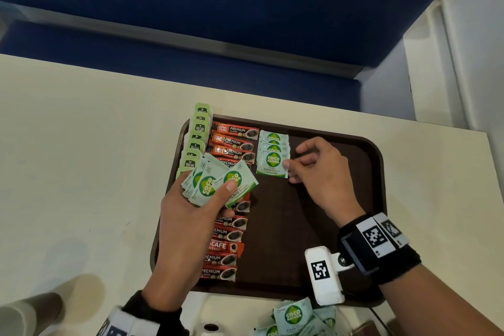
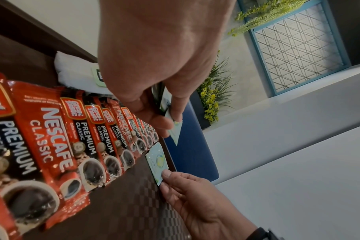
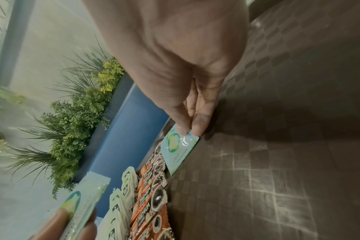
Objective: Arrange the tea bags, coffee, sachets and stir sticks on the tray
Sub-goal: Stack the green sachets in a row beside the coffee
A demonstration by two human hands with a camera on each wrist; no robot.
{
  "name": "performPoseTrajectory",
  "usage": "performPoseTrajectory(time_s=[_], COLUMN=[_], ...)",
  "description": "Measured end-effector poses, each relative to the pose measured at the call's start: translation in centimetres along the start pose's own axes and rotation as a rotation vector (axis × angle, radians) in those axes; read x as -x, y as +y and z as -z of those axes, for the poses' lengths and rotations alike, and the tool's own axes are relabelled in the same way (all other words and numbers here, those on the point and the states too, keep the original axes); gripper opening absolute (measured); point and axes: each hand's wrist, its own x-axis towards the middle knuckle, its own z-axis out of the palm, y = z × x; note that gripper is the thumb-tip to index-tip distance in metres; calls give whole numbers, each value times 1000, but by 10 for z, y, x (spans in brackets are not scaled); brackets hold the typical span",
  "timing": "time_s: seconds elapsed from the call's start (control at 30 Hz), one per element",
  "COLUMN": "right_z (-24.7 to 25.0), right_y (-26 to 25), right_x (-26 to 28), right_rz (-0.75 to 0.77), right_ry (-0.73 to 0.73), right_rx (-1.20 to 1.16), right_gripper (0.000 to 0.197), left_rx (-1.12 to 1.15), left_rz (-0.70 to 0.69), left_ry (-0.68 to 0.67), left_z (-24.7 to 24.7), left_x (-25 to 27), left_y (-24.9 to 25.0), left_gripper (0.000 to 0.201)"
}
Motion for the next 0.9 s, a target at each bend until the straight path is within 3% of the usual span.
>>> performPoseTrajectory(time_s=[0.3,0.47,0.57,0.67,0.9], right_z=[1,7,8,5,3], right_y=[2,-2,-18,-31,-21], right_x=[1,11,34,54,63], right_rz=[-1,70,69,28,-73], right_ry=[-3,97,-102,-340,-395], right_rx=[10,53,-115,-209,-221], right_gripper=[32,24,13,15,18], left_rx=[6,5,24,45,39], left_rz=[14,13,3,1,-15], left_ry=[9,-13,-36,-56,-50], left_z=[-2,-5,-9,-12,-8], left_x=[-3,-3,-2,-2,2], left_y=[0,1,2,4,3], left_gripper=[36,34,35,38,28])
